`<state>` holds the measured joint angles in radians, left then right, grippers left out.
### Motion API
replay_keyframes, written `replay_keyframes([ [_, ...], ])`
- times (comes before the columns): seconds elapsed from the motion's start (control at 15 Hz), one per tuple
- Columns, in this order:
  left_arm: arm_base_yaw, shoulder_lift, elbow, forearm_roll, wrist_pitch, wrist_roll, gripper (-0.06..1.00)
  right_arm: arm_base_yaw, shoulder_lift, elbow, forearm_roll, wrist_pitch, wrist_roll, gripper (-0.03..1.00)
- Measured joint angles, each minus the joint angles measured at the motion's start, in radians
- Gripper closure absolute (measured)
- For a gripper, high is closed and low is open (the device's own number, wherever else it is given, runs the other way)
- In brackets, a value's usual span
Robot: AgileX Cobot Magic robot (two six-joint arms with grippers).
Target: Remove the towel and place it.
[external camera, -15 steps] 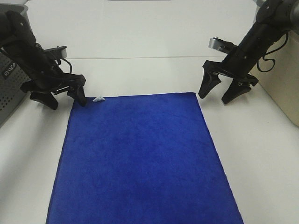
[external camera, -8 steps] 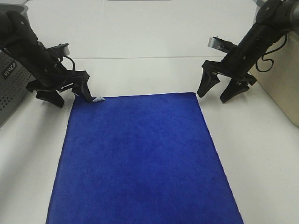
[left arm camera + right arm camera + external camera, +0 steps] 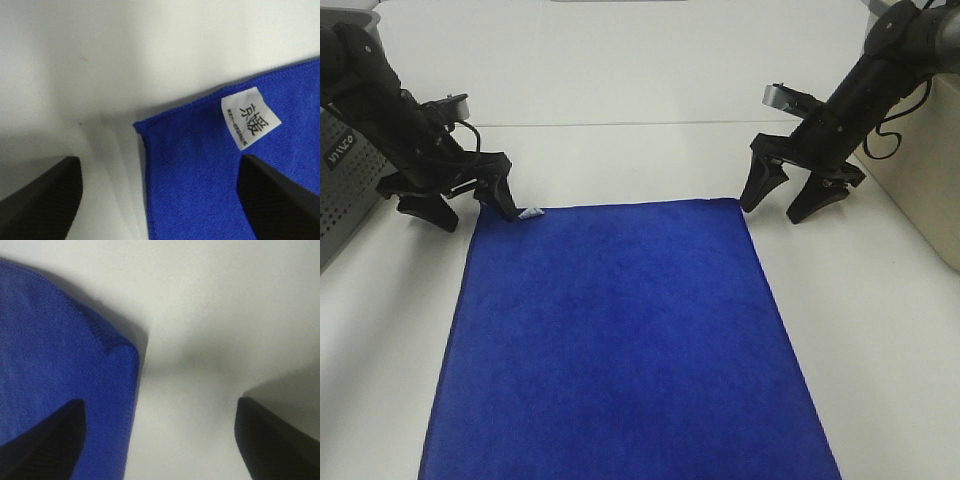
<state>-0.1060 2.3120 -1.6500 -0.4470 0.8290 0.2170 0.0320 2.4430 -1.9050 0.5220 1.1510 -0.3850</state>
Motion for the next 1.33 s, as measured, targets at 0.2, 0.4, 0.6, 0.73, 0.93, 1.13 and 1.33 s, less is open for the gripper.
replay_keyframes([
  [0.2, 0.000, 0.000, 0.000, 0.000, 0.005, 0.016, 0.15, 0.000, 0.001, -0.001, 0.007, 0.000, 0.000, 0.17],
  [0.4, 0.000, 0.000, 0.000, 0.000, 0.007, 0.019, 0.17, 0.000, 0.001, -0.001, 0.008, 0.000, 0.000, 0.17],
  [0.6, 0.000, 0.000, 0.000, 0.000, 0.007, 0.019, 0.17, 0.000, 0.001, -0.001, 0.012, 0.000, 0.002, 0.17],
  [0.73, -0.003, 0.000, 0.000, -0.003, 0.006, 0.020, 0.17, 0.001, 0.004, -0.001, 0.034, -0.007, 0.003, 0.18],
  [0.93, -0.030, 0.001, 0.000, -0.015, -0.004, 0.020, 0.18, 0.036, 0.021, -0.004, 0.083, -0.017, 0.003, 0.20],
  [1.13, -0.065, 0.009, -0.002, -0.059, -0.029, 0.028, 0.18, 0.084, 0.035, -0.006, 0.122, -0.028, 0.001, 0.22],
  [1.33, -0.102, 0.015, -0.006, -0.079, -0.056, 0.038, 0.18, 0.116, 0.035, -0.011, 0.122, -0.045, -0.005, 0.22],
])
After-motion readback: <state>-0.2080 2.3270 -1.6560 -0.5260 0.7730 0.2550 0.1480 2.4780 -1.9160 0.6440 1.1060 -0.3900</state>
